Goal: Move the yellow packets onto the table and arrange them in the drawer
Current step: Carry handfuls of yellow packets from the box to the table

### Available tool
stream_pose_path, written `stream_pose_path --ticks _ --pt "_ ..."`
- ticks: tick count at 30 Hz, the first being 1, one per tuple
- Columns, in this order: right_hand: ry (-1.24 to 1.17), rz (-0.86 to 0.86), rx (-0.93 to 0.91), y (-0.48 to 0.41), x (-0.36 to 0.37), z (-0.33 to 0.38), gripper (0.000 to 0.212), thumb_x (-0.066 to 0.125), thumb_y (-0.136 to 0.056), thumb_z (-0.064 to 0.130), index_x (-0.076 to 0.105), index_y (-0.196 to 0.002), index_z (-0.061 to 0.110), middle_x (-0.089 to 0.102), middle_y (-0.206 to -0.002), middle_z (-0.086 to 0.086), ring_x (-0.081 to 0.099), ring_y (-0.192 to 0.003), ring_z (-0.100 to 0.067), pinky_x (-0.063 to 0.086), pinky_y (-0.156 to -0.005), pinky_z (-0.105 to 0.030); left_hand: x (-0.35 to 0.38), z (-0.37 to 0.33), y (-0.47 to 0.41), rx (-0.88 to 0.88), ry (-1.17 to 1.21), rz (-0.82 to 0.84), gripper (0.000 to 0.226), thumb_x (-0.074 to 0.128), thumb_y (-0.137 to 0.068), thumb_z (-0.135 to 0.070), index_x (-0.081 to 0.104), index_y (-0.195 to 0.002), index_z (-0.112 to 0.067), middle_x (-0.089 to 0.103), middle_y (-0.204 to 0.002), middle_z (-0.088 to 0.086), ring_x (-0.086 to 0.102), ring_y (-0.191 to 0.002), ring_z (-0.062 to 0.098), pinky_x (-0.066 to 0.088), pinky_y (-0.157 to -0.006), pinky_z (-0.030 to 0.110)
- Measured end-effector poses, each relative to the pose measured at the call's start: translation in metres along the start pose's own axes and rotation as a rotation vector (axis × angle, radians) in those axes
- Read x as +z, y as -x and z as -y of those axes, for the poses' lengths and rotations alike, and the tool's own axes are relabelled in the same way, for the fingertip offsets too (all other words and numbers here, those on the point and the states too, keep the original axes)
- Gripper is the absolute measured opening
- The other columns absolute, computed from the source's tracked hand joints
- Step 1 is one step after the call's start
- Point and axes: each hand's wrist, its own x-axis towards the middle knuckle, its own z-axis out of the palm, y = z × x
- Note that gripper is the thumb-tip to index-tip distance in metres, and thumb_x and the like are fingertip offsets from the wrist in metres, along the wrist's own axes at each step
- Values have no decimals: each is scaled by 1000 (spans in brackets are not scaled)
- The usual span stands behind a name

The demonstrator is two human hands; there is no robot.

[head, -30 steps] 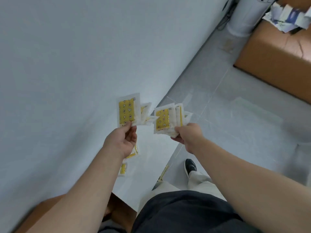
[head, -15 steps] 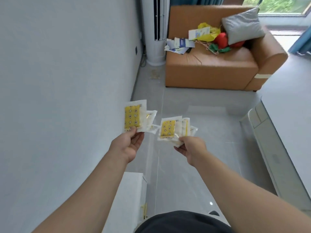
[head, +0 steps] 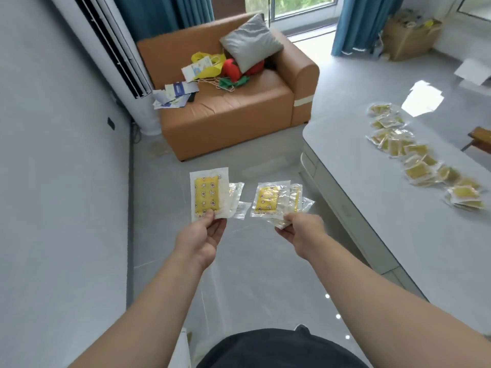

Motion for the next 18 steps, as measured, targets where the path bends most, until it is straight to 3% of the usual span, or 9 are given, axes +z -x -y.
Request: stream_pose_path --ticks 10,15,18 --pt "-249 -209 4 -69 -110 66 11 56 -93 -8 62 -101 -3 70 -96 -20 69 -79 -29 58 -59 -34 162 62 -48 -142 -340 142 10 58 -99 0 62 -107 -1 72 -100 12 72 -89 22 54 -85 33" --pt "-343 -402 -55 -108 -151 111 14 59 -92 -8 63 -105 -4 70 -94 -21 69 -73 -29 59 -56 -37 253 95 -91 -248 -463 264 13 57 -98 3 58 -111 2 70 -105 17 70 -95 25 54 -94 37" --pt "-407 -538 -84 -124 -173 137 15 59 -90 -11 62 -104 -7 67 -96 -23 68 -71 -30 61 -57 -40 307 113 -116 -323 -564 349 16 58 -97 5 58 -112 4 70 -107 19 71 -97 27 57 -91 37"
